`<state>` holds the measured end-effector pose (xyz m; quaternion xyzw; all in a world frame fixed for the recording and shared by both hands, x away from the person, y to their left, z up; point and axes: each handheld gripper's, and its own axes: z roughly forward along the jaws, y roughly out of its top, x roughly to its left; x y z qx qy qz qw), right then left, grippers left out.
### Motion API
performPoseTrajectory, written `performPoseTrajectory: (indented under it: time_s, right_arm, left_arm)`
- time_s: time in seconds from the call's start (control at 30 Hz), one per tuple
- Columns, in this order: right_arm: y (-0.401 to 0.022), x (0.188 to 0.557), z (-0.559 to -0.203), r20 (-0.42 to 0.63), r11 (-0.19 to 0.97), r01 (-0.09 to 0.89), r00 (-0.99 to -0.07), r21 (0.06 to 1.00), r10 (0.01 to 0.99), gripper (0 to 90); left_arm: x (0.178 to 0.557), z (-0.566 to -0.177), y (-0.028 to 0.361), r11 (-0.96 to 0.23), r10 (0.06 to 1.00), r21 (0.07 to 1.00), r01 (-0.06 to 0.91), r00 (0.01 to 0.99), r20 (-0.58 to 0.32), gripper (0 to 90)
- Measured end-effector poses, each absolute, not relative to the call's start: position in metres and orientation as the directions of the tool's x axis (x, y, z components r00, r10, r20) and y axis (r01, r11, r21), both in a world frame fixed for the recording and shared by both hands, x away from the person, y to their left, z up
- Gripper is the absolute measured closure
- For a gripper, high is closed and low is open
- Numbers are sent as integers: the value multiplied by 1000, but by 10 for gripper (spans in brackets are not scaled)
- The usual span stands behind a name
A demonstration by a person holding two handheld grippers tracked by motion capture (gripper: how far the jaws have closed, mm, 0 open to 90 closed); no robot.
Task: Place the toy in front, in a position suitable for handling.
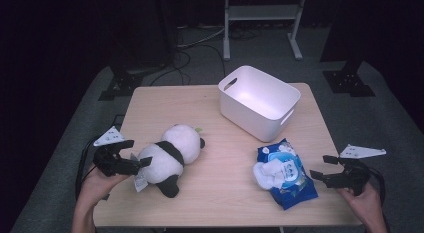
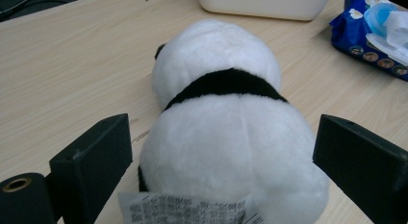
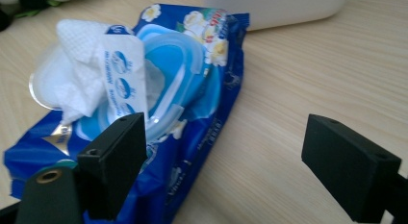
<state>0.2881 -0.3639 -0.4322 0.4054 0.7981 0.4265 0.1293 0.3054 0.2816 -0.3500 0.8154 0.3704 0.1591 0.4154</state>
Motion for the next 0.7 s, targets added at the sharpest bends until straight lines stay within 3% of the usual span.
performPoseTrajectory:
  time_s: [0.7]
  right_arm:
    - [-310, 288, -428, 84, 452, 516, -721, 728, 688, 162]
  left_arm:
    - [309, -345, 262, -429, 705, 787, 444, 709, -16, 52]
